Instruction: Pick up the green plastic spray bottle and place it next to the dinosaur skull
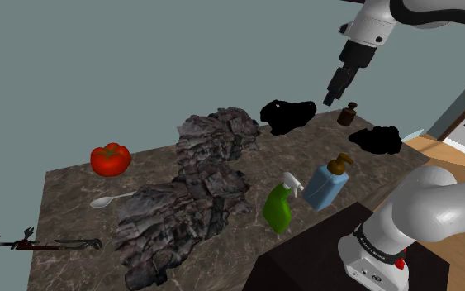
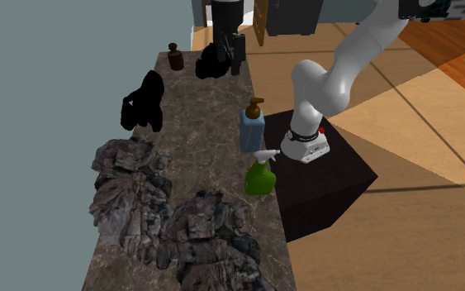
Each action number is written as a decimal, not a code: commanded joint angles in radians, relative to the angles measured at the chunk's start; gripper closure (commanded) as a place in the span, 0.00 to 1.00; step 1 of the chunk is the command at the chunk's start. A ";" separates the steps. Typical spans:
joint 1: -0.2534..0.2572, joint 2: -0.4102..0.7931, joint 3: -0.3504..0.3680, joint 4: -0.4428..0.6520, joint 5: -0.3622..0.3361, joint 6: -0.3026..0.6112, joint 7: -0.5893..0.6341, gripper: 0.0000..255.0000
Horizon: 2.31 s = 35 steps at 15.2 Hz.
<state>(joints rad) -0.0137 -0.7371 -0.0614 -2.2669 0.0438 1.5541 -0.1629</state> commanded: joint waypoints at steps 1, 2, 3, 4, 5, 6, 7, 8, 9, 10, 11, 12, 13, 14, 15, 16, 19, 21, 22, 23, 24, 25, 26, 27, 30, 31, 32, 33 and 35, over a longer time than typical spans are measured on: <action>0.000 0.000 0.000 0.000 0.000 0.000 0.000 0.00; -0.001 -0.021 0.023 -0.034 0.009 0.014 0.036 0.00; -0.002 -0.041 0.046 -0.066 0.020 0.029 0.071 0.00; -0.002 -0.059 0.070 -0.097 0.031 0.043 0.107 0.00; -0.002 -0.076 0.094 -0.127 0.043 0.057 0.143 0.00; -0.001 -0.092 0.119 -0.155 0.056 0.072 0.179 0.00; 0.001 -0.105 0.145 -0.181 0.070 0.086 0.214 0.00; 0.003 -0.117 0.171 -0.206 0.085 0.101 0.251 0.00; 0.006 -0.128 0.198 -0.230 0.100 0.116 0.287 0.00; 0.009 -0.136 0.225 -0.252 0.117 0.132 0.324 0.00; 0.012 -0.142 0.253 -0.272 0.133 0.148 0.360 0.00; 0.016 -0.146 0.282 -0.290 0.151 0.164 0.397 0.00; 0.020 -0.148 0.312 -0.307 0.168 0.181 0.434 0.00; 0.024 -0.147 0.342 -0.322 0.186 0.199 0.471 0.00; 0.029 -0.144 0.372 -0.336 0.205 0.217 0.508 0.00; 0.033 -0.139 0.403 -0.348 0.223 0.236 0.546 0.00; 0.042 -0.107 0.500 -0.371 0.275 0.298 0.659 0.00; 0.044 -0.090 0.535 -0.387 0.295 0.332 0.693 0.00; 0.045 -0.086 0.539 -0.398 0.299 0.347 0.693 0.00; 0.046 -0.083 0.544 -0.409 0.302 0.362 0.692 0.00; 0.047 -0.079 0.549 -0.420 0.306 0.376 0.691 0.00; 0.048 -0.075 0.553 -0.431 0.310 0.391 0.691 0.00; 0.049 -0.070 0.558 -0.442 0.314 0.406 0.690 0.00; 0.050 -0.065 0.563 -0.452 0.318 0.422 0.690 0.00; 0.050 -0.062 0.566 -0.458 0.321 0.431 0.690 0.00; 0.050 -0.062 0.566 -0.458 0.321 0.431 0.690 0.00; 0.050 -0.062 0.566 -0.458 0.321 0.431 0.690 0.00; 0.050 -0.062 0.566 -0.458 0.321 0.431 0.690 0.00; 0.050 -0.062 0.566 -0.458 0.321 0.431 0.690 0.00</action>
<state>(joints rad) 0.0364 -0.7992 0.5047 -2.7249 0.3644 1.9847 0.5268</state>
